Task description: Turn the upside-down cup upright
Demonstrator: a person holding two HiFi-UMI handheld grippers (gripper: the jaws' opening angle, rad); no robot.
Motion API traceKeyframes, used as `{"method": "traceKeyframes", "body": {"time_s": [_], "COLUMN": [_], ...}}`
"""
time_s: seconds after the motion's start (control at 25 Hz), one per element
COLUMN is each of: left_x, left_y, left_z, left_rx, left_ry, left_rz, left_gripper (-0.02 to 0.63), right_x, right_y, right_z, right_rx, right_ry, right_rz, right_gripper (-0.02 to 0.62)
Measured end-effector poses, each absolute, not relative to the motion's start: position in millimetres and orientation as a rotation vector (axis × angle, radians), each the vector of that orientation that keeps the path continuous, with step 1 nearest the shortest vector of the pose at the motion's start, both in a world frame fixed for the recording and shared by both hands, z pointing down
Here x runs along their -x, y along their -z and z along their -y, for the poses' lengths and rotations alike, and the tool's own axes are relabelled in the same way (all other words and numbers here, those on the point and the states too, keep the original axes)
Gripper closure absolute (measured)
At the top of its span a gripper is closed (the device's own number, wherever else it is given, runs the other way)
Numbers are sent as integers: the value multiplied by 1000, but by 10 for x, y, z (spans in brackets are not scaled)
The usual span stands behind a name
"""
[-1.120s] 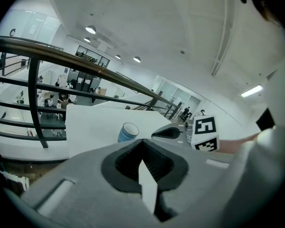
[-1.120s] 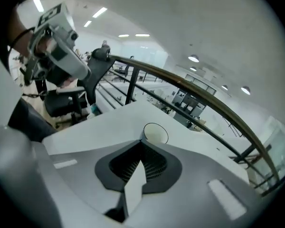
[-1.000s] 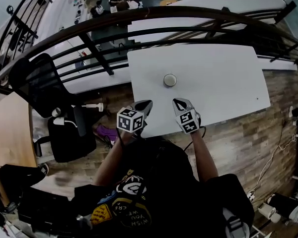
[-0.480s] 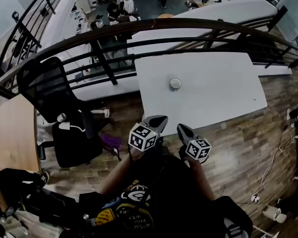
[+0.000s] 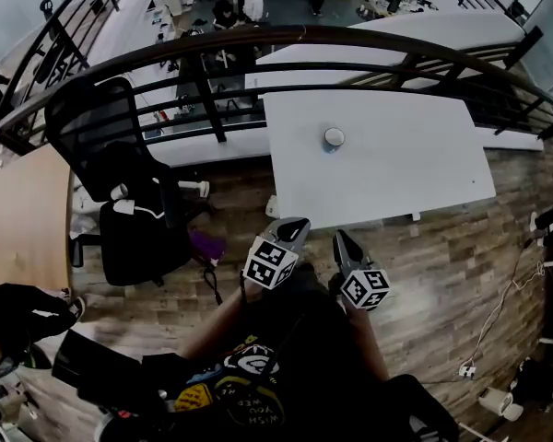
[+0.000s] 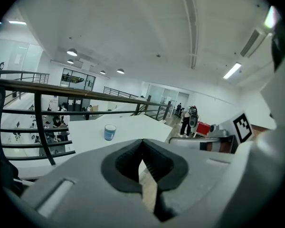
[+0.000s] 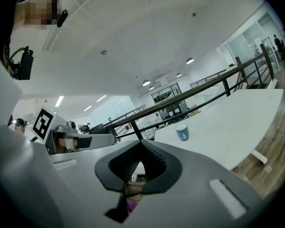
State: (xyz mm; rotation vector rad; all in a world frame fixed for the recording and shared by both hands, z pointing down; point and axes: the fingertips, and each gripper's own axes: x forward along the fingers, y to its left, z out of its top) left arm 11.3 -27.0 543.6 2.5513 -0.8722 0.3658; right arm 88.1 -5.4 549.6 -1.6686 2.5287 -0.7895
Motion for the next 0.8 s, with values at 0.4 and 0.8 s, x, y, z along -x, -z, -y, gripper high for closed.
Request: {"method": "traceKeyframes", "body": {"time_s": [0.4, 0.8], "left_x": [-471, -648], "left_y": [-5399, -5354], "left_z": [-105, -329], "left_rx": [-2553, -2520], "left_ry": [-447, -456], "left_rz": [987, 1060], "left_gripper": [601, 601], "right_x": [-1275, -1586], "right_y": [-5384, -5393], "right_z": [-293, -402], "right_rx": [1678, 1642], "right_ry": [769, 777], "right_rz": [-2603, -2648], "right_gripper": [594, 594]}}
